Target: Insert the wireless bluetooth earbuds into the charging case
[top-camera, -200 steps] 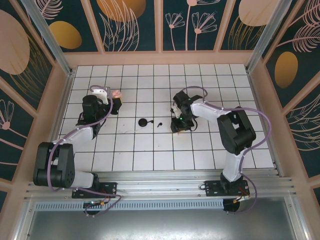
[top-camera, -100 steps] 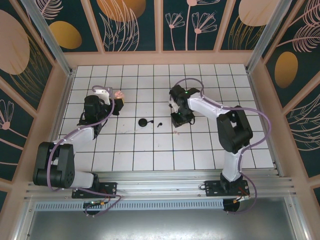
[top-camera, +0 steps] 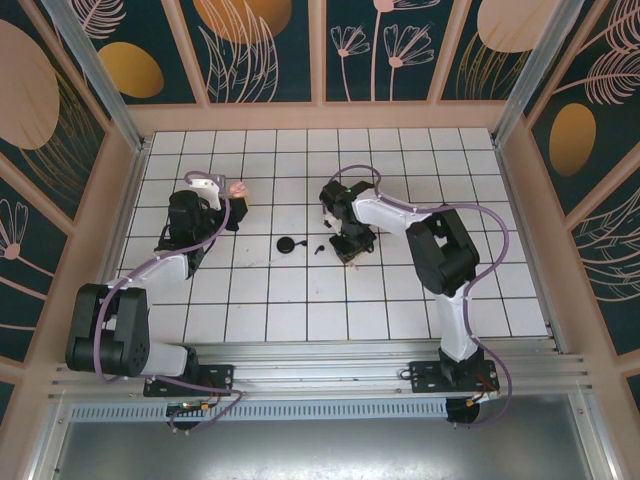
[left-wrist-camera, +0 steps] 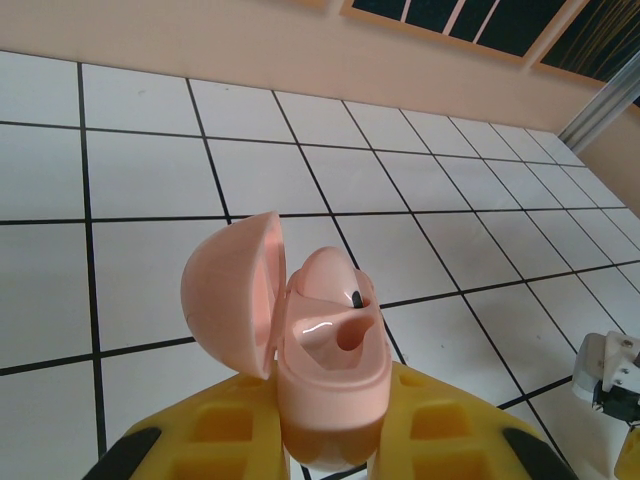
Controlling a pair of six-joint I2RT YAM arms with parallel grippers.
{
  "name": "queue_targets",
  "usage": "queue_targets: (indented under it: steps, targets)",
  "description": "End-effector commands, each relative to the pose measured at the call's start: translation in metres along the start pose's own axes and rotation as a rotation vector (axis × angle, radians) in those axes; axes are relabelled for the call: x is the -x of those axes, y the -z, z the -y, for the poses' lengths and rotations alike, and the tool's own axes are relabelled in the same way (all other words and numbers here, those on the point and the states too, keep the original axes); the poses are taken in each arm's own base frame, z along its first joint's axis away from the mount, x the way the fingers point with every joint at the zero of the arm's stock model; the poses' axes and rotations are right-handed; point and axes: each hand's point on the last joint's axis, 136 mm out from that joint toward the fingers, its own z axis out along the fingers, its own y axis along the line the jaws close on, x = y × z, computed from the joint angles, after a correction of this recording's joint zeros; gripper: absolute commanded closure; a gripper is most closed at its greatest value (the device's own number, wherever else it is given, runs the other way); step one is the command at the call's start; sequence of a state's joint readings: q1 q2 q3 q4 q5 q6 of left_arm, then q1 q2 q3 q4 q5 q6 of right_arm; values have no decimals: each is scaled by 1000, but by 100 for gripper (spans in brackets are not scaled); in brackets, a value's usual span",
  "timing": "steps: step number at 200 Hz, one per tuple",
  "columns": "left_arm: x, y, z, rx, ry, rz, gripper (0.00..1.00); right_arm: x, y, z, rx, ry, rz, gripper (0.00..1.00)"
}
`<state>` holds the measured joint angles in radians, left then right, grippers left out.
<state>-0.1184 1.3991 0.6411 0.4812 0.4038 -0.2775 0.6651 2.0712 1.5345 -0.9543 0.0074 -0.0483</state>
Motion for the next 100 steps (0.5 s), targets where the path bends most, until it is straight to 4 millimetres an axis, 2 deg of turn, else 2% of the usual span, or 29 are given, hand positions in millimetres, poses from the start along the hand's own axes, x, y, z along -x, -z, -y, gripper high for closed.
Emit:
queue_targets:
  steps: [1,54,100]
  targets:
    - [6,0,4,-6,-27,12,95,-10,0,-4,-15,41,-44,68]
    - [5,1,4,-6,-25,11,95,-13,-5,-6,-14,47,-51,68]
    - [7,1,3,-4,-27,13,95,-8,15,-9,-12,78,-3,67]
